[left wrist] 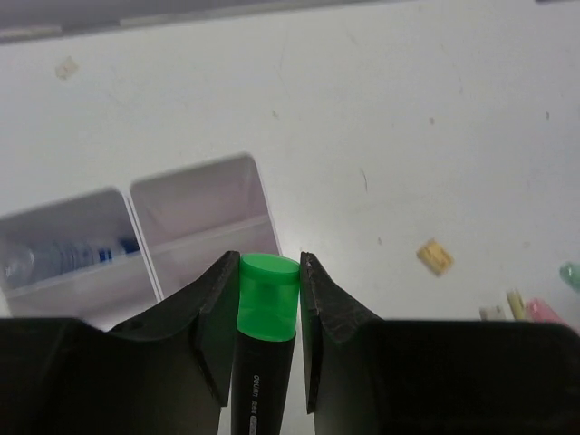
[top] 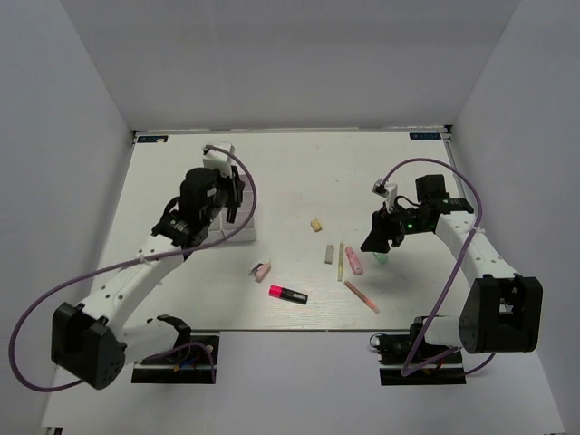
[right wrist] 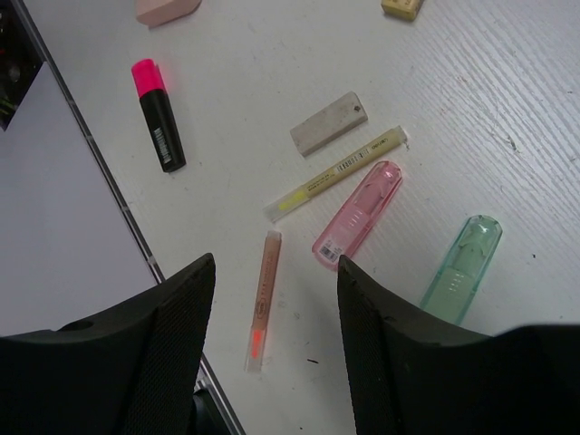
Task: Sort the stationery into containers
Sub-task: Place the pen in the storage box, then pick up the pen from the center of the board.
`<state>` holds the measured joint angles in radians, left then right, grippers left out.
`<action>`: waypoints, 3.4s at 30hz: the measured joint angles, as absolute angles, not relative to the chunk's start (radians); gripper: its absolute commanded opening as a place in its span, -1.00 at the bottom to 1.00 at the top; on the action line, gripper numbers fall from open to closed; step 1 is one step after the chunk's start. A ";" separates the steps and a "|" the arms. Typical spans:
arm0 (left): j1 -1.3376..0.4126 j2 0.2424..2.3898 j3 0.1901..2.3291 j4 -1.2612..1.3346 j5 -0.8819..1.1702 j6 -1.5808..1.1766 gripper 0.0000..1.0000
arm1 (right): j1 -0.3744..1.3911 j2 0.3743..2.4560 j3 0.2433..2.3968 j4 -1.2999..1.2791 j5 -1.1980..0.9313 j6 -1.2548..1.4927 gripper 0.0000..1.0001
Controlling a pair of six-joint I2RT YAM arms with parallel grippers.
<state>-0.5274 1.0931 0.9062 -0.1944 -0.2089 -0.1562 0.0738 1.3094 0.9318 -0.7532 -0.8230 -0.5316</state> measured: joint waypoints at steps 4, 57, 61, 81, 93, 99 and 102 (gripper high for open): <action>-0.370 1.222 0.905 0.050 -0.048 -0.171 -1.00 | 0.074 1.310 0.921 -0.751 -0.828 -0.533 0.20; -0.030 1.778 0.997 0.784 0.910 -0.287 -0.65 | 0.058 1.393 0.918 -0.765 -0.842 -0.622 0.25; -0.032 1.772 0.996 0.759 0.906 -0.248 -0.46 | 0.058 1.393 0.918 -0.771 -0.847 -0.632 0.25; -0.037 1.650 0.971 0.584 0.889 -0.163 -0.15 | 0.052 1.387 0.918 -0.809 -0.872 -0.649 0.17; -0.330 1.237 1.085 -0.232 0.559 -0.035 -0.97 | 0.274 1.425 1.101 -0.942 -0.789 -0.802 0.30; -0.385 1.052 1.063 -0.739 0.186 -0.198 0.52 | 0.591 1.526 1.202 -0.884 -0.553 -0.719 0.48; -0.377 0.933 0.922 -0.870 0.004 -0.276 1.00 | 0.741 1.586 1.234 -0.826 -0.437 -0.584 0.56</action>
<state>-0.3771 0.9333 0.9218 -0.8700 0.0040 -0.2764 0.7406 1.5860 1.2339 -0.8265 -0.4366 -0.5838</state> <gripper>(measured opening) 0.913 0.773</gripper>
